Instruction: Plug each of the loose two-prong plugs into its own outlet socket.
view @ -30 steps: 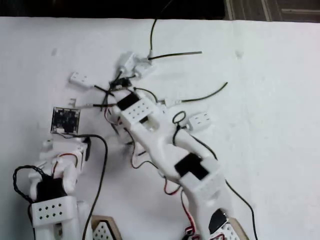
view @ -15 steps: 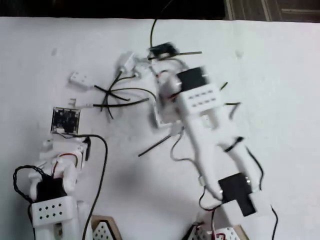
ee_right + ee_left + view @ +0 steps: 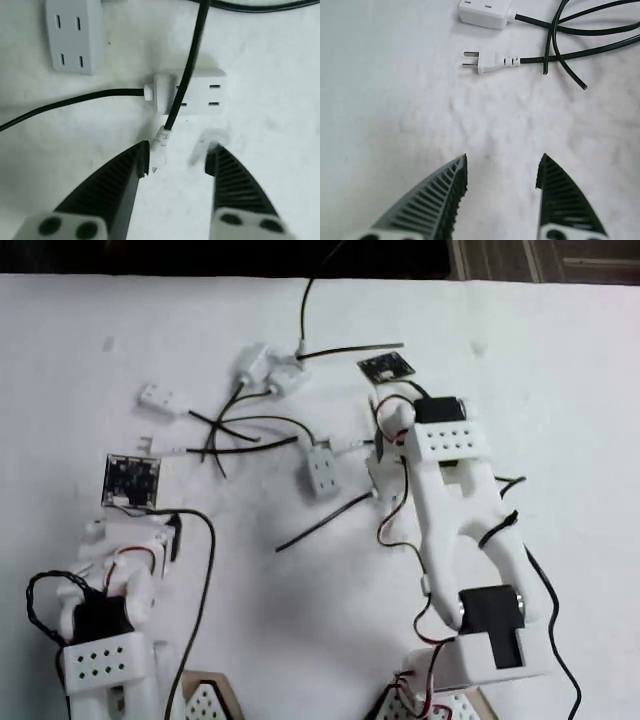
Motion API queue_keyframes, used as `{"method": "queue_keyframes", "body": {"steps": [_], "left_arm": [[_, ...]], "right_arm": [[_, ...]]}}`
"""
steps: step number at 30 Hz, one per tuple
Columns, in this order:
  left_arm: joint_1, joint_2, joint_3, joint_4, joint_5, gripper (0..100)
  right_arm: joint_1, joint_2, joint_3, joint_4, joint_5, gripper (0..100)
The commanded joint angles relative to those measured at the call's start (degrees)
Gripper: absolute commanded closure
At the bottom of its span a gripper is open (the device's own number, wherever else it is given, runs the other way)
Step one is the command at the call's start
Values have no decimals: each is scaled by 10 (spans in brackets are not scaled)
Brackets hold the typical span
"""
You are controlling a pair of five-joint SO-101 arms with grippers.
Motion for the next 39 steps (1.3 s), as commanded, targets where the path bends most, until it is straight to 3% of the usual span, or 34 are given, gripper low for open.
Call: {"method": "queue_keyframes", "body": {"steps": [1,9,16,32,39], "left_arm": [[-5,-7,-11,-10,6,771],[-5,-7,-11,-10,6,771],[-5,-7,-11,-9,6,771],[-5,-7,-11,-9,6,771],[-5,-7,-11,-9,5,771]], "right_arm": [[8,-41,0,23,5,797],[9,-51,37,77,7,833],[7,-16,126,-27,4,836],[-53,38,128,-81,-46,836],[-15,88,125,-109,-41,848]]}}
